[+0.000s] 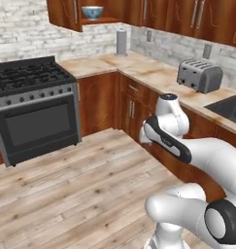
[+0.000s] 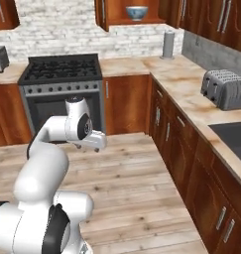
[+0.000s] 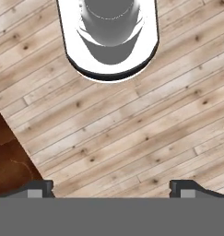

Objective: Take the smaller bowl and place it next to the appetizer plate on the dining counter , and place the larger bowl next to the plate with cooked food.

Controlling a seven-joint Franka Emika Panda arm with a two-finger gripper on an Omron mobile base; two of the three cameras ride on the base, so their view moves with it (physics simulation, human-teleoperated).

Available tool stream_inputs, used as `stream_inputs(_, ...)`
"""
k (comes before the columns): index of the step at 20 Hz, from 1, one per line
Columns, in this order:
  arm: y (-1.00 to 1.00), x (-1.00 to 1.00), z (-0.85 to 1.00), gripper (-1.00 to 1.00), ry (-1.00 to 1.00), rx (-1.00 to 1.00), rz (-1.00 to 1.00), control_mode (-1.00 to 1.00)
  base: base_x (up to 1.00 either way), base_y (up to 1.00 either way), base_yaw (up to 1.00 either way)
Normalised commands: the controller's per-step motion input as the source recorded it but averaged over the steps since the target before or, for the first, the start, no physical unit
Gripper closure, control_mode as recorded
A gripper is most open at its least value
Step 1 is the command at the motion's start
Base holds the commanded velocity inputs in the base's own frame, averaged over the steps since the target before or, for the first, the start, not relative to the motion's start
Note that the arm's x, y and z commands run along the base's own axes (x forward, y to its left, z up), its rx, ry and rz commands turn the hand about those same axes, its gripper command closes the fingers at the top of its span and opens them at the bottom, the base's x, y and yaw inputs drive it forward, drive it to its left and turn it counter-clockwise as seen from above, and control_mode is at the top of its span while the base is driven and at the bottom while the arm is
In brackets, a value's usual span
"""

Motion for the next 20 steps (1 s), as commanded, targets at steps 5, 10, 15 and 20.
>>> stream_inputs(5, 0.00, 0.00, 0.00, -1.00, 0.00, 0.00, 0.00, 1.00, 1.00, -0.06, 0.10)
stream_inputs(10, 0.00, 0.00, 0.00, -1.00, 0.00, 0.00, 0.00, 1.00, 1.00, -0.07, 0.11)
stream_inputs(15, 0.00, 0.00, 0.00, -1.00, 0.00, 0.00, 0.00, 1.00, 1.00, -0.29, 0.10)
stream_inputs(20, 0.00, 0.00, 0.00, -1.00, 0.00, 0.00, 0.00, 1.00, 0.84, -0.28, 0.00)
